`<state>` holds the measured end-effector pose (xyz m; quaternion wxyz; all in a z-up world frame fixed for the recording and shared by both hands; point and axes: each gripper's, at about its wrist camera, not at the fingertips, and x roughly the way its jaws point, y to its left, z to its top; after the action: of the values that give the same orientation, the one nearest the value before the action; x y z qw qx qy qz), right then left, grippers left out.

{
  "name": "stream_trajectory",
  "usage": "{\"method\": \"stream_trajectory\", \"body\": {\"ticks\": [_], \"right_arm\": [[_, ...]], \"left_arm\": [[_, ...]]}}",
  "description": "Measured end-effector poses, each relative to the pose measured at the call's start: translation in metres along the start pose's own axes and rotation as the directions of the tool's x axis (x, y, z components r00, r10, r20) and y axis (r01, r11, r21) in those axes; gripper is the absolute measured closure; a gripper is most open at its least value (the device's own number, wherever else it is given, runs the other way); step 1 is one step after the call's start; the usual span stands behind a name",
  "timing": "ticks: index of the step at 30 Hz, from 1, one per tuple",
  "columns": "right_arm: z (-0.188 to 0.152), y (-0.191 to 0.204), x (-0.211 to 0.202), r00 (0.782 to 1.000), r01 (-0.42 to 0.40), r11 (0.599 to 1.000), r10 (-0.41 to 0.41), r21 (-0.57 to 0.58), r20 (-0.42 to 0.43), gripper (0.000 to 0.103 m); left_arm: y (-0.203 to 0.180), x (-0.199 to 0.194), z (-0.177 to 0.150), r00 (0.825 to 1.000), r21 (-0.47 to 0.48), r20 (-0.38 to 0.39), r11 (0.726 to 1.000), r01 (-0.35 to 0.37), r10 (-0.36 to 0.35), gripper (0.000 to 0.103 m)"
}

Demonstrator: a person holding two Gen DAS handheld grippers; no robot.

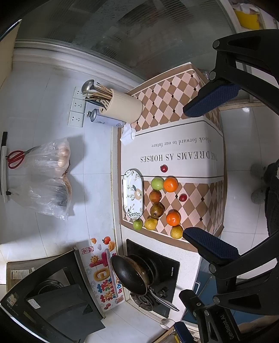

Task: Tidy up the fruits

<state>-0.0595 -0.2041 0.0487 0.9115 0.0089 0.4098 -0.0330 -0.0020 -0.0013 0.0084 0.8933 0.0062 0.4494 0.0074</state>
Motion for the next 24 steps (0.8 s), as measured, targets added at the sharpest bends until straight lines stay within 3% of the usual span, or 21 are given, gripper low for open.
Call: {"method": "stream_trajectory", "body": {"ticks": [24], "right_arm": [[-0.0020, 0.0005, -0.0001, 1.000, -0.008, 1.000, 0.008, 0.003, 0.002, 0.000]], "left_arm": [[0.0009, -0.0013, -0.0002, 1.000, -0.001, 0.007, 1.000, 0.000, 0.000, 0.000]]}}
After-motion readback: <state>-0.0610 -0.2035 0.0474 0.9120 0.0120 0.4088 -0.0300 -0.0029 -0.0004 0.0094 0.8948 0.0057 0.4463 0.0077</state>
